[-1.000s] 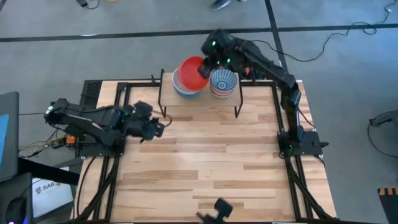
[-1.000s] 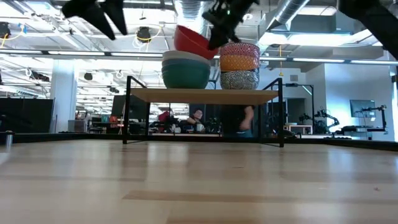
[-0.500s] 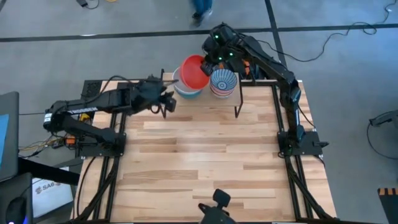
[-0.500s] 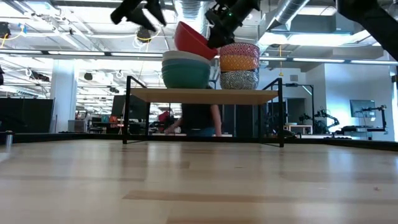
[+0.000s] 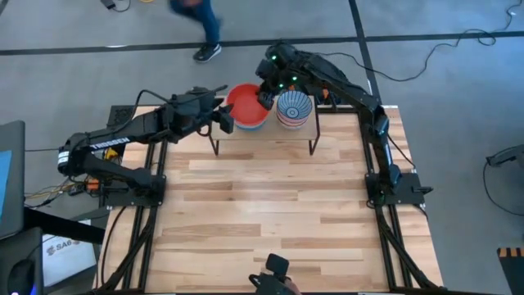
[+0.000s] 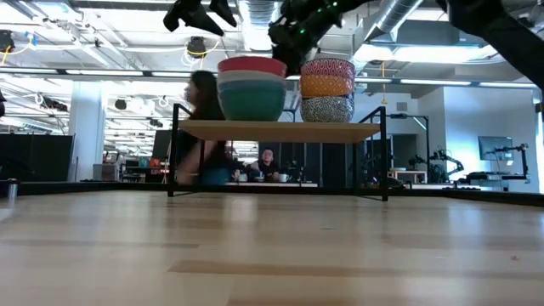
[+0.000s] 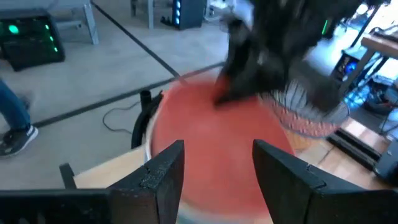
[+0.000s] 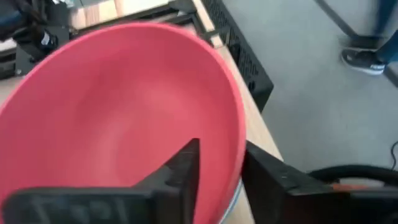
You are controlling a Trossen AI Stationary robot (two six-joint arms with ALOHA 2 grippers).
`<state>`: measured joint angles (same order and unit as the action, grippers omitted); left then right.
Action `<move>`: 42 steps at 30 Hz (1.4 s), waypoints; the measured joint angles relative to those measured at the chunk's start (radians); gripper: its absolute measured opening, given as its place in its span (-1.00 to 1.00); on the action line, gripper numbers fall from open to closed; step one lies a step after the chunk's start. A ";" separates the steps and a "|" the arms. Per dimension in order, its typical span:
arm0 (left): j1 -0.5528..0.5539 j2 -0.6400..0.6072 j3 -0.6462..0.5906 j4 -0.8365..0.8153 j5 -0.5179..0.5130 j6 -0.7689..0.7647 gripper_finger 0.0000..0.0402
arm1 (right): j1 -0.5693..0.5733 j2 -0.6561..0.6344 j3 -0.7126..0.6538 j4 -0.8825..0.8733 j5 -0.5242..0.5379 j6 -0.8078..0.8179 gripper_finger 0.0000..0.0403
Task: Place and stack bowls onto a shelf
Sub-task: Stack the orange bowl on top of the white bowl, then return to Home Position
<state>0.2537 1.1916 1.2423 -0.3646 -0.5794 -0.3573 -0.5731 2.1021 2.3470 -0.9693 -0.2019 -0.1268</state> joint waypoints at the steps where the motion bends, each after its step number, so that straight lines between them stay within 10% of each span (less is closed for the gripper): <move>1: 0.004 0.004 0.000 0.016 0.000 0.010 -0.14 | 0.003 0.014 -0.001 -0.007 -0.008 0.002 -0.41; 11: 0.038 0.007 0.000 0.042 0.017 0.055 -0.14 | -0.001 0.017 0.001 0.039 -0.008 0.021 0.16; 18: 0.037 -0.004 0.000 -0.022 0.023 0.045 -0.14 | -0.021 -0.081 0.002 -0.006 -0.020 0.022 0.14; 27: -0.066 -0.154 -0.112 0.231 0.156 0.153 -0.42 | 0.036 -0.267 -0.040 -0.012 -0.311 0.037 -0.10; 34: -0.244 -0.312 -0.498 0.726 0.169 0.176 -0.89 | 0.221 -0.495 -0.440 0.308 -0.315 0.176 -0.44; 42: -0.393 -0.355 -0.645 0.796 0.189 0.108 -0.98 | 0.405 -0.720 -0.942 0.870 -0.152 0.450 -0.71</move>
<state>-0.1393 0.8367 0.5970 0.4309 -0.3901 -0.2488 -0.1676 1.3819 1.4047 -0.0991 -0.3537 0.3233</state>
